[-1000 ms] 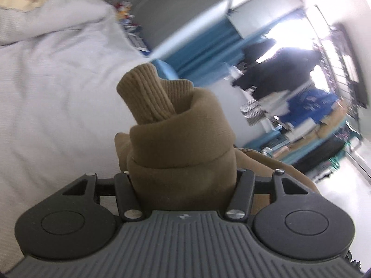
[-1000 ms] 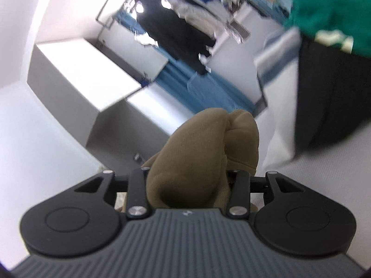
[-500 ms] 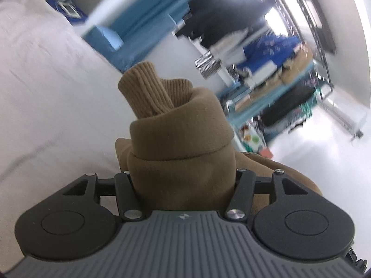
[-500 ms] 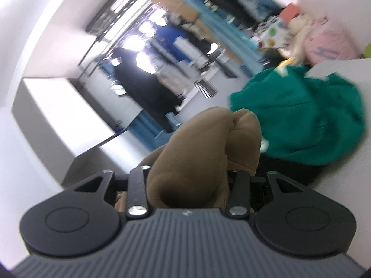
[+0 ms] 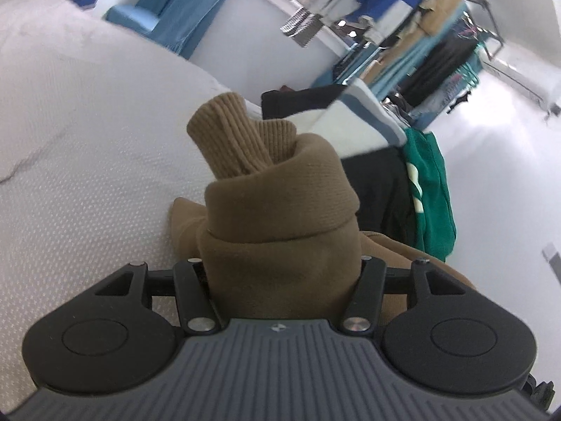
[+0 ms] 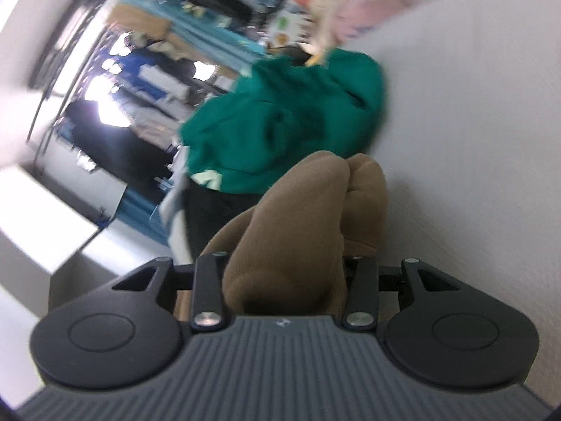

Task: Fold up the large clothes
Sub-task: 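Lift the folded hoodie with both grippers and carry it toward the clothes pile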

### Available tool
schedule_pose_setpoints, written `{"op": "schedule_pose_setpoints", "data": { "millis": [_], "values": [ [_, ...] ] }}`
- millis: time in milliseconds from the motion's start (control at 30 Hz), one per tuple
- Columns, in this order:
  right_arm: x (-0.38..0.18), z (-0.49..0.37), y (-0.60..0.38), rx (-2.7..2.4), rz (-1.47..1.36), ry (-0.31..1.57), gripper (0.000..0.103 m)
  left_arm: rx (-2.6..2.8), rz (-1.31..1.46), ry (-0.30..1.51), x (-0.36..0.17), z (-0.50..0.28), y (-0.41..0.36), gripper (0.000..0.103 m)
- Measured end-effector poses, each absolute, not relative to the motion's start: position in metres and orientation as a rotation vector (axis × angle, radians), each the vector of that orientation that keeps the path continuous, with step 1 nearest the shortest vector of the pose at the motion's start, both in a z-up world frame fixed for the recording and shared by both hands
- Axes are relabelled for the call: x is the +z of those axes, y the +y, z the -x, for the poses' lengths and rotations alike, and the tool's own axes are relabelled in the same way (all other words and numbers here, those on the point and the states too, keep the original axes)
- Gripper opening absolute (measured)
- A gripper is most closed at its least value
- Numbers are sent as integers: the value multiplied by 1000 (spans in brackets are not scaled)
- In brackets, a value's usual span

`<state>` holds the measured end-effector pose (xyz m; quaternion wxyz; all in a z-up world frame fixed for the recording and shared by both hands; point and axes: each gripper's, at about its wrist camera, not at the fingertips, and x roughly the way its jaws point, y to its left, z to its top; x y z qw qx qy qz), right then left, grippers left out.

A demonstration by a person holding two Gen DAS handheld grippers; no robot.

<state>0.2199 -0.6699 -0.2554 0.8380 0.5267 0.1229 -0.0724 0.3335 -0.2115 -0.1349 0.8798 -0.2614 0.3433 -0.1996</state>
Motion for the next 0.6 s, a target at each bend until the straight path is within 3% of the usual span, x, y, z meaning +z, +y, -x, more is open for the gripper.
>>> {"op": "schedule_pose_setpoints", "data": {
  "millis": [367,500,600],
  "values": [
    [-279,-206,-669,-150,-1177,280,50,-425,571,750,-142,-325,-195,65],
    [-280,-201,-670,-165,-1198,325,63,-428,606,816,-147,-322,-181,73],
    [-280,-192,-670,-211,-1200,372,86,-432,585,856,-152,-315,-172,82]
  ]
}}
